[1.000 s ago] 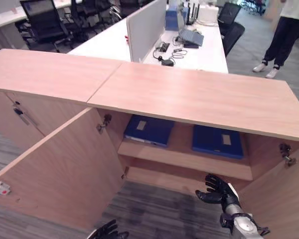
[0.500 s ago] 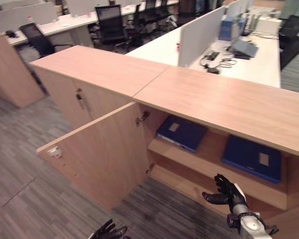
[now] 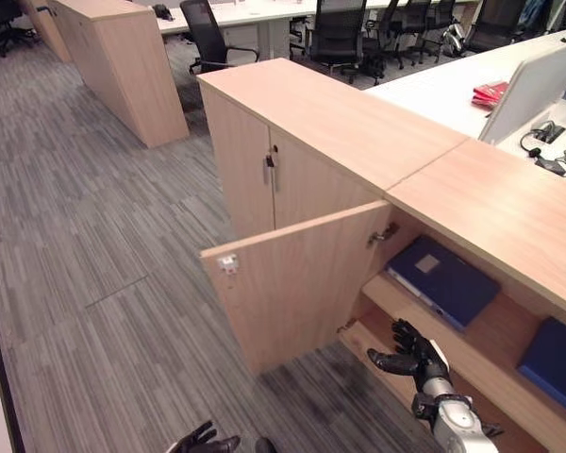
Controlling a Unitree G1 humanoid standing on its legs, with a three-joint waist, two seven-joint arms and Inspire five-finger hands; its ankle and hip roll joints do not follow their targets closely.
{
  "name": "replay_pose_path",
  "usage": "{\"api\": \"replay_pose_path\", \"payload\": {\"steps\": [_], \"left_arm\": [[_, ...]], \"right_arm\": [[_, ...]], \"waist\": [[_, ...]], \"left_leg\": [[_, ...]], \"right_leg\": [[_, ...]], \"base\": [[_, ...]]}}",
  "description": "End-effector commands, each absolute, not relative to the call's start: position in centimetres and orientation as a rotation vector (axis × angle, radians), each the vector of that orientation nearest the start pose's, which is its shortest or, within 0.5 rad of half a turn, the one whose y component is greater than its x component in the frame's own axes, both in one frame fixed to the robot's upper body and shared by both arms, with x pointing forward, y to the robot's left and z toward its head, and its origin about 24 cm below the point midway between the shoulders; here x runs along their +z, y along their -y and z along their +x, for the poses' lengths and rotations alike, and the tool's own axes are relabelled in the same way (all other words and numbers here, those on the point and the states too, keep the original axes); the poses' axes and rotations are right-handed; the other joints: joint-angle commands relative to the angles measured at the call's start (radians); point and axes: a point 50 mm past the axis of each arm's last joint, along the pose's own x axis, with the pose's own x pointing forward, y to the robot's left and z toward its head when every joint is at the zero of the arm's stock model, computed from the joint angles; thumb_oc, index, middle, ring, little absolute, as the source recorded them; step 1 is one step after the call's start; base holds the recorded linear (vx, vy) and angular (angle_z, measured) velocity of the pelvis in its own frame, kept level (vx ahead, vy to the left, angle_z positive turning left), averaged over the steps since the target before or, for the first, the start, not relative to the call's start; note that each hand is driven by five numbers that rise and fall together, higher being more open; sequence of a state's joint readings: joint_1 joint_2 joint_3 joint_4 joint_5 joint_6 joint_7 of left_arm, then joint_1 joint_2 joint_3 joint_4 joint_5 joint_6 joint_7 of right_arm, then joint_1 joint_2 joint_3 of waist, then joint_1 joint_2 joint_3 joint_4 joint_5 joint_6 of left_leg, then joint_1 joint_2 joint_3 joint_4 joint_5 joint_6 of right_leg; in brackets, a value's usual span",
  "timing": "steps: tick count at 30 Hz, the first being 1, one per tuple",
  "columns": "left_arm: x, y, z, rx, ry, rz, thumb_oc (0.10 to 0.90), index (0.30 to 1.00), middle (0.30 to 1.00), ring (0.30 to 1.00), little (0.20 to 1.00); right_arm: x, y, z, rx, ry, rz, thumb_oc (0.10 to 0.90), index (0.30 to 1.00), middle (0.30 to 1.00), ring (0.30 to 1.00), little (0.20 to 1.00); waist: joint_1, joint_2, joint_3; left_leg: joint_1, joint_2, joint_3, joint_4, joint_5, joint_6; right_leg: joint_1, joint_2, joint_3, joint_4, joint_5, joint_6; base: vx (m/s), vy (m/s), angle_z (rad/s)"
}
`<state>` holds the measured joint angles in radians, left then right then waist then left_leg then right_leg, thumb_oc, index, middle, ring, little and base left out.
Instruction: Put the empty folder in the office cabinet
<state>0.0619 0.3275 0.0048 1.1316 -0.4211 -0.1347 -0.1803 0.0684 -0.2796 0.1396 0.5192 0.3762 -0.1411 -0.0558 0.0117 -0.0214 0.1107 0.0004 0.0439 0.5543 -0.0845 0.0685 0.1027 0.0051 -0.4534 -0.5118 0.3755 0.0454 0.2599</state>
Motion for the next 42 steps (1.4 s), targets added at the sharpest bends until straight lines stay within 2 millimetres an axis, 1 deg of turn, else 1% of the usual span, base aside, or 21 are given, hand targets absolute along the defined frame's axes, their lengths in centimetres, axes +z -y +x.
{"api": "replay_pose_path", "payload": {"steps": [1,2,4,5,7,8,12,14,15,22,25,26,27,29,30,31,32,34,38,40,42], "left_arm": [[-12.4,-27.3,13.6,0.224,-0.804,-0.101,0.8,0.9,0.9,0.9,0.9],[-12.5,-27.1,13.5,0.219,-0.806,-0.109,0.8,0.9,0.9,0.9,0.9],[-12.2,-27.3,13.9,0.22,-0.784,-0.107,0.8,0.9,0.9,0.9,0.9],[-12.1,-27.2,14.2,0.214,-0.772,-0.108,0.8,0.9,0.9,0.9,0.9],[-11.9,-27.1,14.2,0.218,-0.752,-0.126,0.8,0.9,0.9,0.9,0.9],[-11.6,-26.8,14.6,0.197,-0.721,-0.132,0.8,0.9,0.9,0.9,0.9],[-10.8,-26.8,15.5,0.204,-0.656,-0.152,0.8,0.9,0.9,0.9,0.9],[-9.8,-26.8,16.8,0.207,-0.581,-0.167,0.8,0.9,0.9,0.9,0.9],[-9.8,-26.8,16.8,0.207,-0.581,-0.167,0.8,0.9,0.9,0.9,0.9],[-6.7,-26.9,20.1,0.21,-0.393,-0.183,0.8,0.9,0.9,0.9,0.9],[-5.6,-27.1,21.4,0.213,-0.338,-0.17,0.8,0.9,0.9,0.9,0.9],[-5.6,-27.1,21.4,0.213,-0.338,-0.17,0.8,0.9,0.9,0.9,0.9],[-4.8,-27.2,22.4,0.217,-0.3,-0.171,0.8,0.9,0.9,0.9,0.9],[-3.9,-27.2,23.5,0.223,-0.258,-0.174,0.8,0.9,0.9,0.9,0.9],[-3.9,-27.2,23.5,0.224,-0.257,-0.174,0.8,0.9,0.9,0.9,0.9],[-2.9,-27.3,24.6,0.227,-0.216,-0.17,0.8,0.9,0.9,0.9,0.9],[-2.8,-27.3,24.6,0.227,-0.215,-0.17,0.8,0.9,0.9,0.9,0.9],[-0.3,-27.4,27.1,0.216,-0.124,-0.156,0.8,0.9,0.9,0.9,0.9],[1.9,-27.2,29.1,0.199,-0.045,-0.159,0.8,0.9,0.9,0.9,0.9],[2.4,-27.1,29.6,0.195,-0.03,-0.159,0.8,0.9,0.9,0.9,0.9],[3.4,-26.8,30.5,0.186,0.006,-0.179,0.8,0.9,0.9,0.9,0.9]], "right_arm": [[-1.7,23.0,23.6,-0.171,-0.177,0.079,0.8,0.9,0.9,0.9,0.9],[-1.9,23.3,23.3,-0.184,-0.184,0.07,0.8,0.9,0.9,0.9,0.9],[-1.7,23.5,23.1,-0.191,-0.176,0.054,0.8,0.9,0.9,0.9,0.9],[-1.9,23.7,22.9,-0.198,-0.188,0.043,0.8,0.9,0.9,0.9,0.9],[-2.1,24.1,22.8,-0.208,-0.194,0.032,0.8,0.9,0.9,0.9,0.9],[-2.2,24.6,22.5,-0.221,-0.205,0.022,0.8,0.9,0.9,0.9,0.9],[-2.5,24.9,22.0,-0.236,-0.214,0.037,0.8,0.9,0.9,0.9,0.9],[-2.7,25.1,21.6,-0.248,-0.225,0.04,0.8,0.9,0.9,0.9,0.9],[-2.7,25.1,21.6,-0.248,-0.225,0.04,0.8,0.9,0.9,0.9,0.9],[-3.0,24.9,21.3,-0.256,-0.233,0.05,0.8,0.9,0.9,0.9,0.9],[-3.3,24.7,21.1,-0.249,-0.246,0.05,0.8,0.9,0.9,0.9,0.9],[-3.3,24.7,21.1,-0.249,-0.246,0.05,0.8,0.9,0.9,0.9,0.9],[-3.4,24.6,21.0,-0.241,-0.251,0.05,0.8,0.9,0.9,0.9,0.9],[-3.7,24.7,20.7,-0.244,-0.267,0.05,0.8,0.9,0.9,0.9,0.9],[-3.7,24.7,20.7,-0.244,-0.266,0.05,0.8,0.9,0.9,0.9,0.9],[-4.0,24.7,20.6,-0.243,-0.281,0.047,0.8,0.9,0.9,0.9,0.9],[-4.0,24.7,20.6,-0.243,-0.28,0.047,0.8,0.9,0.9,0.9,0.9],[-4.2,24.7,20.3,-0.223,-0.296,0.034,0.8,0.9,0.9,0.9,0.9],[-4.4,24.9,20.2,-0.22,-0.311,0.018,0.8,0.9,0.9,0.9,0.9],[-4.4,24.9,20.4,-0.218,-0.309,0.015,0.8,0.9,0.9,0.9,0.9],[-4.4,24.8,20.6,-0.209,-0.31,0.003,0.8,0.9,0.9,0.9,0.9]], "waist": [[-0.036,0.013,0.014],[-0.036,0.014,0.008],[-0.025,0.008,-0.007],[-0.022,0.006,-0.017],[-0.013,0.001,-0.024],[-0.002,-0.001,-0.025],[0.003,-0.005,-0.029],[0.004,-0.006,-0.031],[0.005,-0.006,-0.031],[-0.006,-0.002,-0.04],[-0.019,0.004,-0.046],[-0.018,0.004,-0.046],[-0.028,0.007,-0.051],[-0.039,0.012,-0.054],[-0.038,0.012,-0.053],[-0.048,0.017,-0.058],[-0.047,0.017,-0.057],[-0.072,0.024,-0.065],[-0.086,0.026,-0.069],[-0.089,0.026,-0.071],[-0.099,0.025,-0.074]], "left_leg": [[0.072,0.086,-0.002,0.008,-0.052,-0.163],[0.067,0.093,-0.006,0.008,-0.044,-0.166],[0.056,0.094,-0.002,0.008,-0.032,-0.172],[0.053,0.096,-0.005,0.008,-0.027,-0.177],[0.058,0.101,0.007,0.009,-0.021,-0.182],[0.062,0.11,0.011,0.011,-0.004,-0.19],[0.066,0.126,0.024,0.013,0.012,-0.202],[0.068,0.136,0.033,0.015,0.022,-0.207],[0.069,0.136,0.034,0.015,0.022,-0.208],[0.083,0.154,0.055,0.017,0.032,-0.215],[0.095,0.158,0.067,0.016,0.033,-0.218],[0.095,0.158,0.067,0.016,0.033,-0.218],[0.101,0.16,0.074,0.016,0.032,-0.219],[0.109,0.161,0.082,0.016,0.032,-0.22],[0.11,0.161,0.082,0.016,0.031,-0.22],[0.115,0.161,0.089,0.016,0.031,-0.221],[0.115,0.161,0.09,0.016,0.031,-0.221],[0.125,0.163,0.102,0.015,0.031,-0.223],[0.125,0.165,0.112,0.015,0.032,-0.225],[0.124,0.166,0.116,0.015,0.032,-0.225],[0.127,0.165,0.129,0.014,0.031,-0.226]], "right_leg": [[-0.019,0.156,0.032,-0.184,-0.038,-0.032],[0.008,0.168,-0.002,-0.215,-0.048,-0.046],[0.038,0.198,-0.034,-0.252,-0.065,-0.062],[0.061,0.215,-0.054,-0.282,-0.061,-0.063],[0.1,0.228,-0.077,-0.323,-0.054,-0.068],[0.126,0.251,-0.087,-0.348,-0.069,-0.087],[0.153,0.269,-0.097,-0.382,-0.071,-0.097],[0.163,0.277,-0.098,-0.394,-0.072,-0.101],[0.163,0.278,-0.097,-0.395,-0.071,-0.102],[0.173,0.284,-0.082,-0.406,-0.075,-0.11],[0.174,0.284,-0.073,-0.408,-0.073,-0.111],[0.174,0.284,-0.072,-0.408,-0.073,-0.111],[0.173,0.283,-0.068,-0.407,-0.072,-0.111],[0.172,0.282,-0.06,-0.406,-0.071,-0.112],[0.172,0.282,-0.06,-0.406,-0.071,-0.112],[0.171,0.281,-0.054,-0.406,-0.069,-0.111],[0.171,0.281,-0.053,-0.406,-0.069,-0.111],[0.165,0.278,-0.043,-0.403,-0.061,-0.106],[0.158,0.272,-0.035,-0.401,-0.049,-0.1],[0.153,0.27,-0.033,-0.402,-0.044,-0.097],[0.142,0.265,-0.023,-0.404,-0.031,-0.09]], "base": [[0.0,-0.058,0.81],[-0.05,-0.075,1.25],[0.01,-0.103,1.07],[0.06,-0.117,0.59],[0.04,-0.106,0.5],[0.01,-0.112,0.17],[0.0,-0.074,-0.08],[-0.01,-0.059,-0.14],[-0.01,-0.046,-0.12],[-0.01,-0.032,-0.14],[0.0,-0.007,-0.16],[0.0,0.001,-0.11],[0.0,0.003,-0.12],[0.0,0.006,-0.14],[0.0,0.022,-0.13],[0.0,0.019,-0.17],[0.0,0.038,-0.13],[0.0,0.04,-0.21],[-0.01,0.026,-0.12],[0.0,0.028,-0.04],[0.0,0.04,-0.05]]}}
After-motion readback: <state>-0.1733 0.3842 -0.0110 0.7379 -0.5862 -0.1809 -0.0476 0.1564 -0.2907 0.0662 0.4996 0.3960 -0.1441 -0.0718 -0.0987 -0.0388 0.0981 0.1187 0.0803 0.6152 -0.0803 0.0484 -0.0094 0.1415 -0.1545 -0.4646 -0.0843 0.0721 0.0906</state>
